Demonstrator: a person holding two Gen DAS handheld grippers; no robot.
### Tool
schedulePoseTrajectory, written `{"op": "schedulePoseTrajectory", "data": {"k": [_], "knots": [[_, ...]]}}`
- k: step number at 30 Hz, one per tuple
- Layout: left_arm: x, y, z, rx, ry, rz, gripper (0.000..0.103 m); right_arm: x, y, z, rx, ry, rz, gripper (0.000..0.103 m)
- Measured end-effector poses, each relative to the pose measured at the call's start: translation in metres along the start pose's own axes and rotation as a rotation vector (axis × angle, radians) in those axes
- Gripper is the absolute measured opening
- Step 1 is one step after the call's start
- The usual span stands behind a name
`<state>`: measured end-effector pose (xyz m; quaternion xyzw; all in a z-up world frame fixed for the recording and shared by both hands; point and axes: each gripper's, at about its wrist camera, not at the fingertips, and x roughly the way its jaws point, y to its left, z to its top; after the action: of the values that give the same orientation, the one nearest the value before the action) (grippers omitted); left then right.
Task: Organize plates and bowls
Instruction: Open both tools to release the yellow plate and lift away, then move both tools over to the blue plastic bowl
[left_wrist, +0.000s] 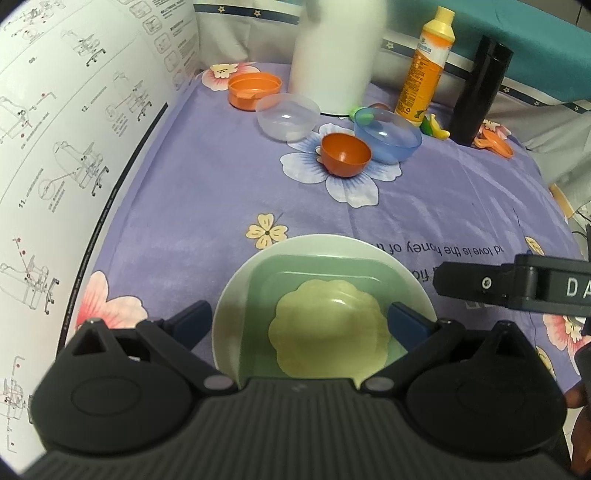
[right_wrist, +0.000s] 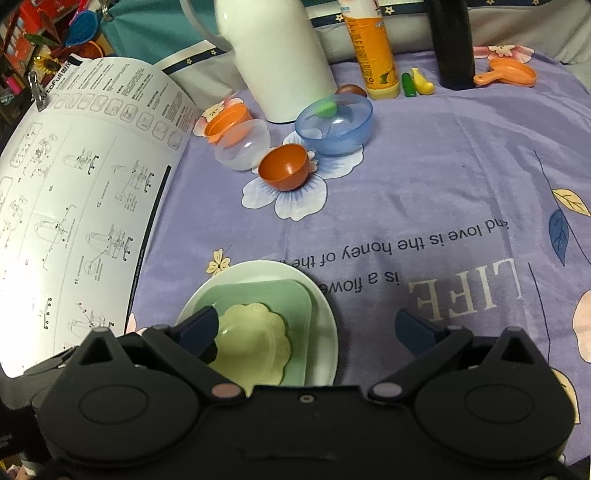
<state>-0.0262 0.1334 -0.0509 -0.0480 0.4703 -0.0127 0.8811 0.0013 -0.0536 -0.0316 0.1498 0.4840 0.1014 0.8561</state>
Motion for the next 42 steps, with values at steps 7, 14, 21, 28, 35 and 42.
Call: {"op": "schedulePoseTrajectory", "data": {"k": [7, 14, 21, 28, 35, 42], "knots": [[0.002, -0.004, 0.0, 0.009, 0.012, 0.019, 0.103, -0.002, -0.005, -0.002, 0.015, -0.002, -0.002, 0.103], [0.007, -0.009, 0.001, 0.021, 0.02, 0.013, 0.103, -0.001, -0.009, -0.001, 0.036, -0.001, -0.012, 0.103], [0.013, -0.017, 0.006, 0.044, 0.026, 0.013, 0.103, 0.002, -0.018, 0.003, 0.068, -0.007, -0.012, 0.103], [0.021, -0.023, 0.019, 0.044, 0.012, -0.002, 0.103, 0.008, -0.033, 0.013, 0.092, -0.005, -0.016, 0.103], [0.036, -0.033, 0.05, 0.063, -0.037, -0.007, 0.103, 0.018, -0.052, 0.032, 0.135, -0.019, -0.056, 0.103], [0.058, -0.036, 0.094, 0.07, -0.083, -0.003, 0.103, 0.032, -0.068, 0.067, 0.167, -0.052, -0.086, 0.103]]}}
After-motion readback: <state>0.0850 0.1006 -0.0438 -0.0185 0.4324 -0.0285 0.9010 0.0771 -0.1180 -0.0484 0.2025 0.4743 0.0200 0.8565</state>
